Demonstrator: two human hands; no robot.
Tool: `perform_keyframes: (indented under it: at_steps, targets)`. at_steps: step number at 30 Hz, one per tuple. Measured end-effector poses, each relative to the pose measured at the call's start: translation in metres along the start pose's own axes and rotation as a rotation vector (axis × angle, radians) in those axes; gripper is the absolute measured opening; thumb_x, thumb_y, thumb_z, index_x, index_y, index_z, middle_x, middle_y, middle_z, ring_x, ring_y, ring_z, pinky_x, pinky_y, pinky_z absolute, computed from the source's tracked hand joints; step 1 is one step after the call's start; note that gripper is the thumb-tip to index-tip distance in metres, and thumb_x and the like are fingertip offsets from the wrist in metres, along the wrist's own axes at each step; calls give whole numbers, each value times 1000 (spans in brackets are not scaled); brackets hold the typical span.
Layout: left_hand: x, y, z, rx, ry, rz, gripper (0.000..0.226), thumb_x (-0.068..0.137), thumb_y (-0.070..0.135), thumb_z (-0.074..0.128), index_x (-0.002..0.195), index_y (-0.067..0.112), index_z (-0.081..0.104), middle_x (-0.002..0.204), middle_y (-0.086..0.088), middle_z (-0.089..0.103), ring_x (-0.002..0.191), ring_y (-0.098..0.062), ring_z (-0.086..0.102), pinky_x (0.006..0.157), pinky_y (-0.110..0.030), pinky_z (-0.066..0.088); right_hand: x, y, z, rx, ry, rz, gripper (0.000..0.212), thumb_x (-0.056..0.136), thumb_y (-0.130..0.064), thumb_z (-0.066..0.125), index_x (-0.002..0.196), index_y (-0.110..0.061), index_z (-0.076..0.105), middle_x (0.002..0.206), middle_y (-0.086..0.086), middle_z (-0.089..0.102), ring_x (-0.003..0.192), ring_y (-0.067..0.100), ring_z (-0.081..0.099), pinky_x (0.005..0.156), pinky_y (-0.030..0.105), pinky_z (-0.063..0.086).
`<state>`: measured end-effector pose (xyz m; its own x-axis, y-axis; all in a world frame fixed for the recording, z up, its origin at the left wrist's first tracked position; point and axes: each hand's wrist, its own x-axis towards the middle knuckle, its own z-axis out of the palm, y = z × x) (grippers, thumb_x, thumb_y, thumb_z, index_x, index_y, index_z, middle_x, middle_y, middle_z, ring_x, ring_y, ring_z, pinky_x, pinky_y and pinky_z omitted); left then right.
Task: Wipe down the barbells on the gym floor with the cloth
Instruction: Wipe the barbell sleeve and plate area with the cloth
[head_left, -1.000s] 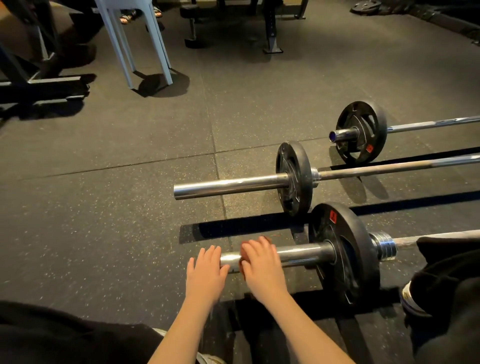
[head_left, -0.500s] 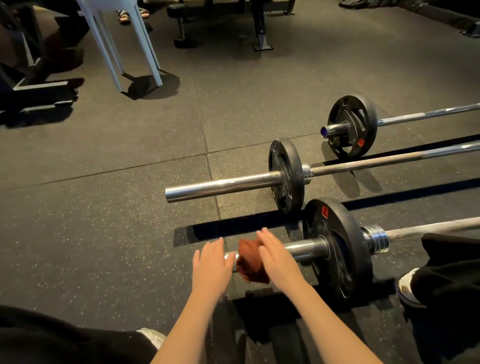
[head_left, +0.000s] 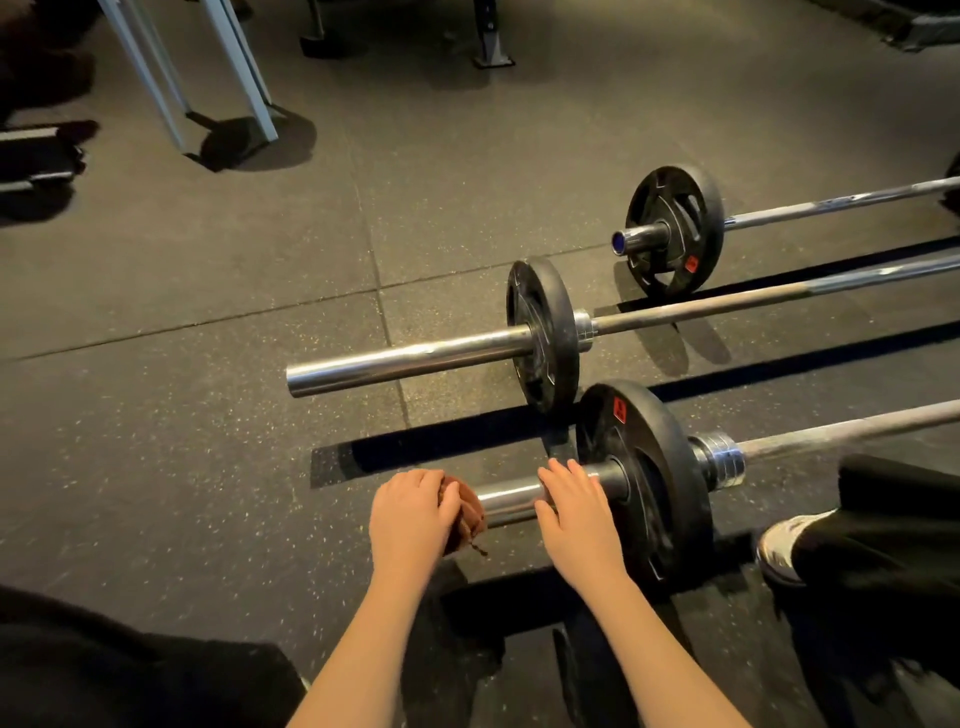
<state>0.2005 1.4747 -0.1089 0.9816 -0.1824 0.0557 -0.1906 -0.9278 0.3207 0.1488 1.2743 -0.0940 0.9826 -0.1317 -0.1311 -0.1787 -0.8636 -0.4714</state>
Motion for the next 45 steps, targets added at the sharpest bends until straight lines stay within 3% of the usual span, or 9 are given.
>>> perform_keyframes:
  at_steps: [3,8,15,20,27,34,40,43,45]
  targets:
    - [-4,13,-2,106,-60,-49,50,88,43,17,86,24,64,88,8,62,83,-17,56,76,-32,42,-1,-6,8,12,13,41,48,104,-28,38,151,-20,32,160,-5,22,150,13,5,116,27,-8]
    - [-7,19,-3,104,-106,156,45,89,52,26,99,25,61,95,9,61,87,-14,57,80,-31,43,-3,-8,9,-9,15,46,48,104,-29,37,151,-22,30,161,-6,19,150,13,2,117,29,-7]
    - [-18,-8,-10,93,3,-20,28,91,39,37,81,24,60,78,11,58,73,-13,55,70,-30,42,-2,-13,11,6,-19,54,53,103,-34,40,153,-20,27,161,-4,17,150,15,-1,119,33,-5]
    - [-12,18,-3,58,-54,209,31,88,43,51,108,21,62,102,8,64,92,-14,60,83,-31,47,-3,-11,9,-16,-38,45,53,103,-33,39,153,-23,24,162,-6,12,150,12,-4,117,30,-8]
    - [-26,-13,-8,60,20,-83,30,86,42,55,100,15,60,95,2,61,89,-18,56,84,-35,46,-2,-11,8,20,-37,51,52,103,-32,40,152,-21,27,162,-4,14,150,14,-2,118,31,-7]
    - [-13,16,5,86,-61,189,41,88,49,48,112,18,59,109,2,61,98,-17,56,89,-33,45,0,-12,3,24,-69,45,52,103,-31,40,153,-23,26,162,-5,12,150,12,-3,118,30,-8]
    - [-25,-19,-11,22,15,-50,34,88,45,55,107,18,62,100,4,63,94,-17,57,89,-35,45,0,-12,2,65,-71,50,52,103,-31,42,152,-21,28,162,-5,14,150,13,-2,118,30,-7]
    - [-19,13,-10,14,17,-20,19,87,41,55,92,23,54,87,9,55,83,-14,53,81,-32,42,-1,-12,2,71,-73,44,51,103,-30,41,152,-22,28,162,-6,14,150,12,-3,116,29,-9]
    - [-14,39,-1,22,-55,66,24,87,44,51,99,23,53,97,7,57,90,-15,53,84,-31,42,-1,-8,-2,77,-95,33,50,103,-28,41,152,-23,29,161,-7,16,150,10,0,115,26,-8]
